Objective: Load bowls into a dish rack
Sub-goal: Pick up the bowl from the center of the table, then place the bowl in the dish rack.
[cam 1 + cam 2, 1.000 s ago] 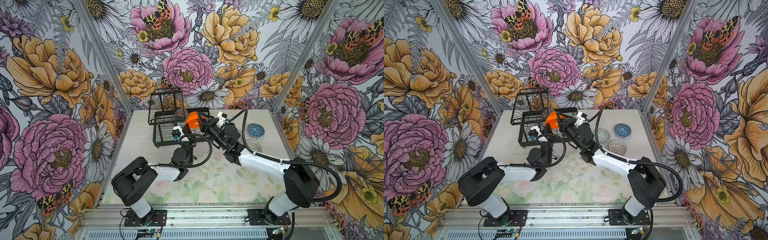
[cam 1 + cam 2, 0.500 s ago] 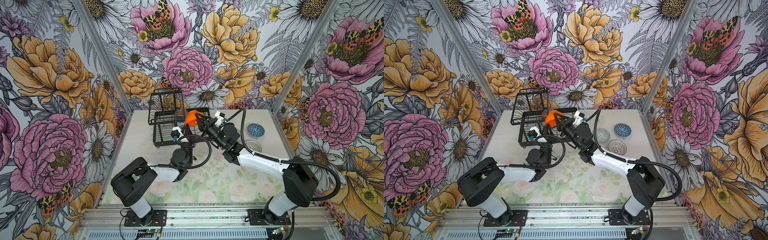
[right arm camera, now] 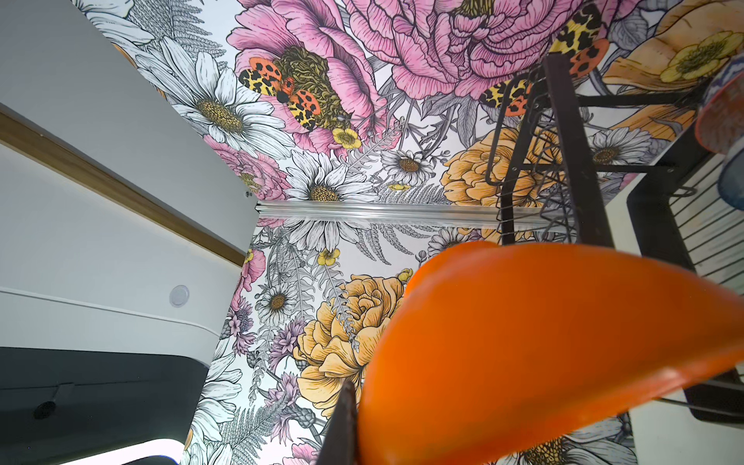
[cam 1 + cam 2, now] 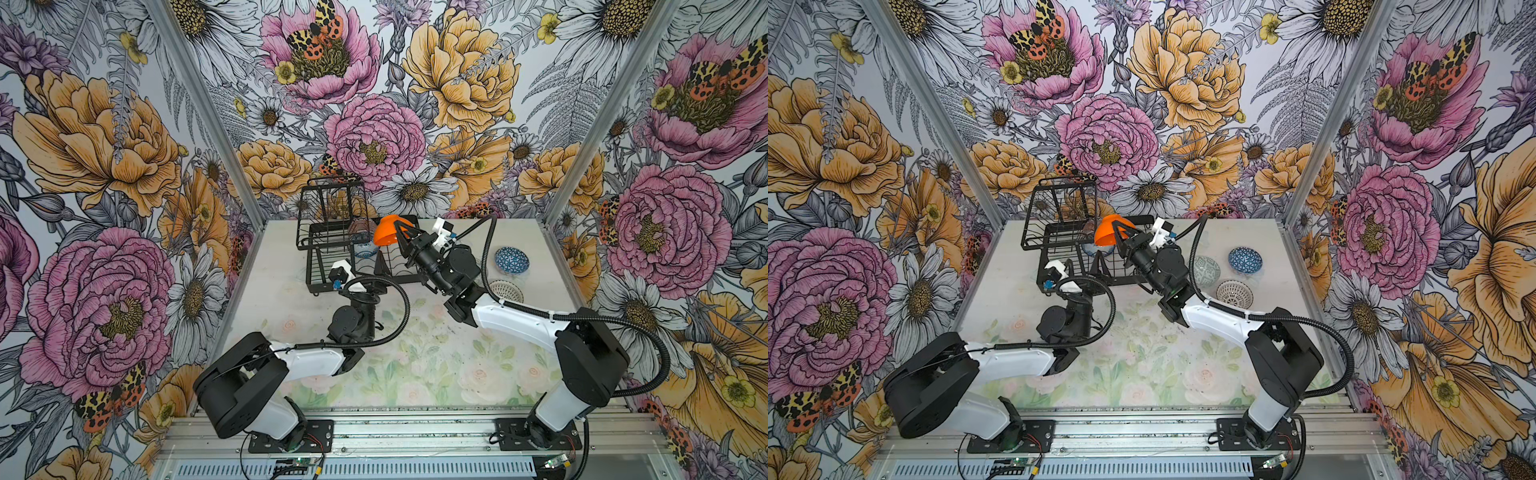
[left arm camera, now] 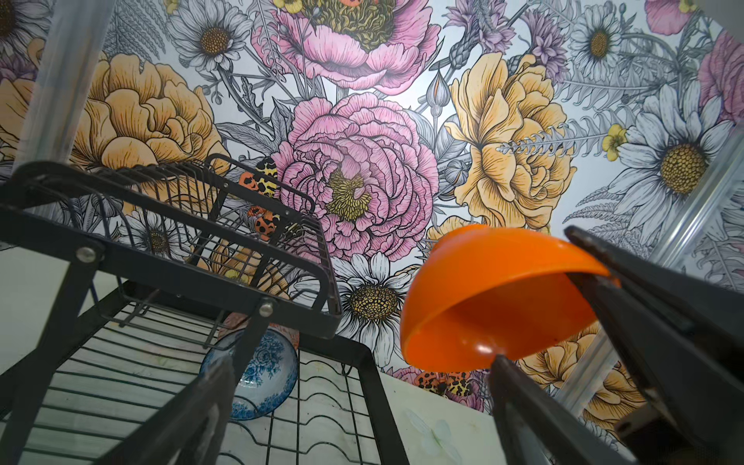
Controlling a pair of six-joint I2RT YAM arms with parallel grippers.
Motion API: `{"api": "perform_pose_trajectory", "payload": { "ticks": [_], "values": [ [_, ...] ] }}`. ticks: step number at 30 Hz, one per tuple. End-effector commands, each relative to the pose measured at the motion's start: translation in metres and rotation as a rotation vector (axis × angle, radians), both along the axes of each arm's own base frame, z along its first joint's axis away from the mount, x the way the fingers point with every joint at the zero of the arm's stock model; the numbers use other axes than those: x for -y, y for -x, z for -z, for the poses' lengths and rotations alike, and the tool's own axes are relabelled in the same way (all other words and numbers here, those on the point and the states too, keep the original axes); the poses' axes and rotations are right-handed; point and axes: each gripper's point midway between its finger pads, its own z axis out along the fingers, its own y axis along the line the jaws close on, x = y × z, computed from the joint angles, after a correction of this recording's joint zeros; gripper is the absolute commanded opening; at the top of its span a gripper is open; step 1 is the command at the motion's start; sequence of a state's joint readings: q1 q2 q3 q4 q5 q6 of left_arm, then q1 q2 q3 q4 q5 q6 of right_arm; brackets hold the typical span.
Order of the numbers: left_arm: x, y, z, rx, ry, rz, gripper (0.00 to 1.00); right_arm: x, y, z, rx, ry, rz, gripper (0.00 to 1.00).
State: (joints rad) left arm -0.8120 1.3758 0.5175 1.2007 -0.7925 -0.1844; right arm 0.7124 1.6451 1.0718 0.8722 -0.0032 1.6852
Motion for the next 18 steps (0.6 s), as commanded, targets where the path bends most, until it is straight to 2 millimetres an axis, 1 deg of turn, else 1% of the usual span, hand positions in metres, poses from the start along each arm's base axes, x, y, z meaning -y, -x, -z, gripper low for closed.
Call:
{"api": "perform_pose_trajectory", "payload": {
  "ticks": [1,3,6,10,13,15,18],
  "values": [
    [-0.009,0.003,-0.001,-0.092,-0.023,0.030,0.99,0.013,-0.001,-0.015,0.095,-0.003,0.030,0.00],
    [-0.019,0.005,-0.004,-0.151,-0.029,0.042,0.99,0.018,-0.005,-0.009,0.093,0.021,0.054,0.00],
    [-0.042,0.010,-0.009,-0.214,-0.002,0.052,0.99,0.026,-0.013,0.000,0.082,0.046,0.081,0.00],
    [-0.070,0.018,-0.021,-0.262,0.040,0.059,0.99,0.035,-0.029,0.022,0.069,0.069,0.123,0.00],
    [-0.079,0.021,-0.029,-0.308,0.068,0.076,0.99,0.037,-0.042,0.039,0.049,0.077,0.137,0.00],
    [-0.082,0.020,-0.034,-0.363,0.060,0.099,0.99,0.032,-0.053,0.051,0.025,0.081,0.129,0.00],
    [-0.088,0.015,-0.036,-0.447,0.028,0.124,0.99,0.025,-0.068,0.065,0.009,0.081,0.124,0.00]
  ]
}}
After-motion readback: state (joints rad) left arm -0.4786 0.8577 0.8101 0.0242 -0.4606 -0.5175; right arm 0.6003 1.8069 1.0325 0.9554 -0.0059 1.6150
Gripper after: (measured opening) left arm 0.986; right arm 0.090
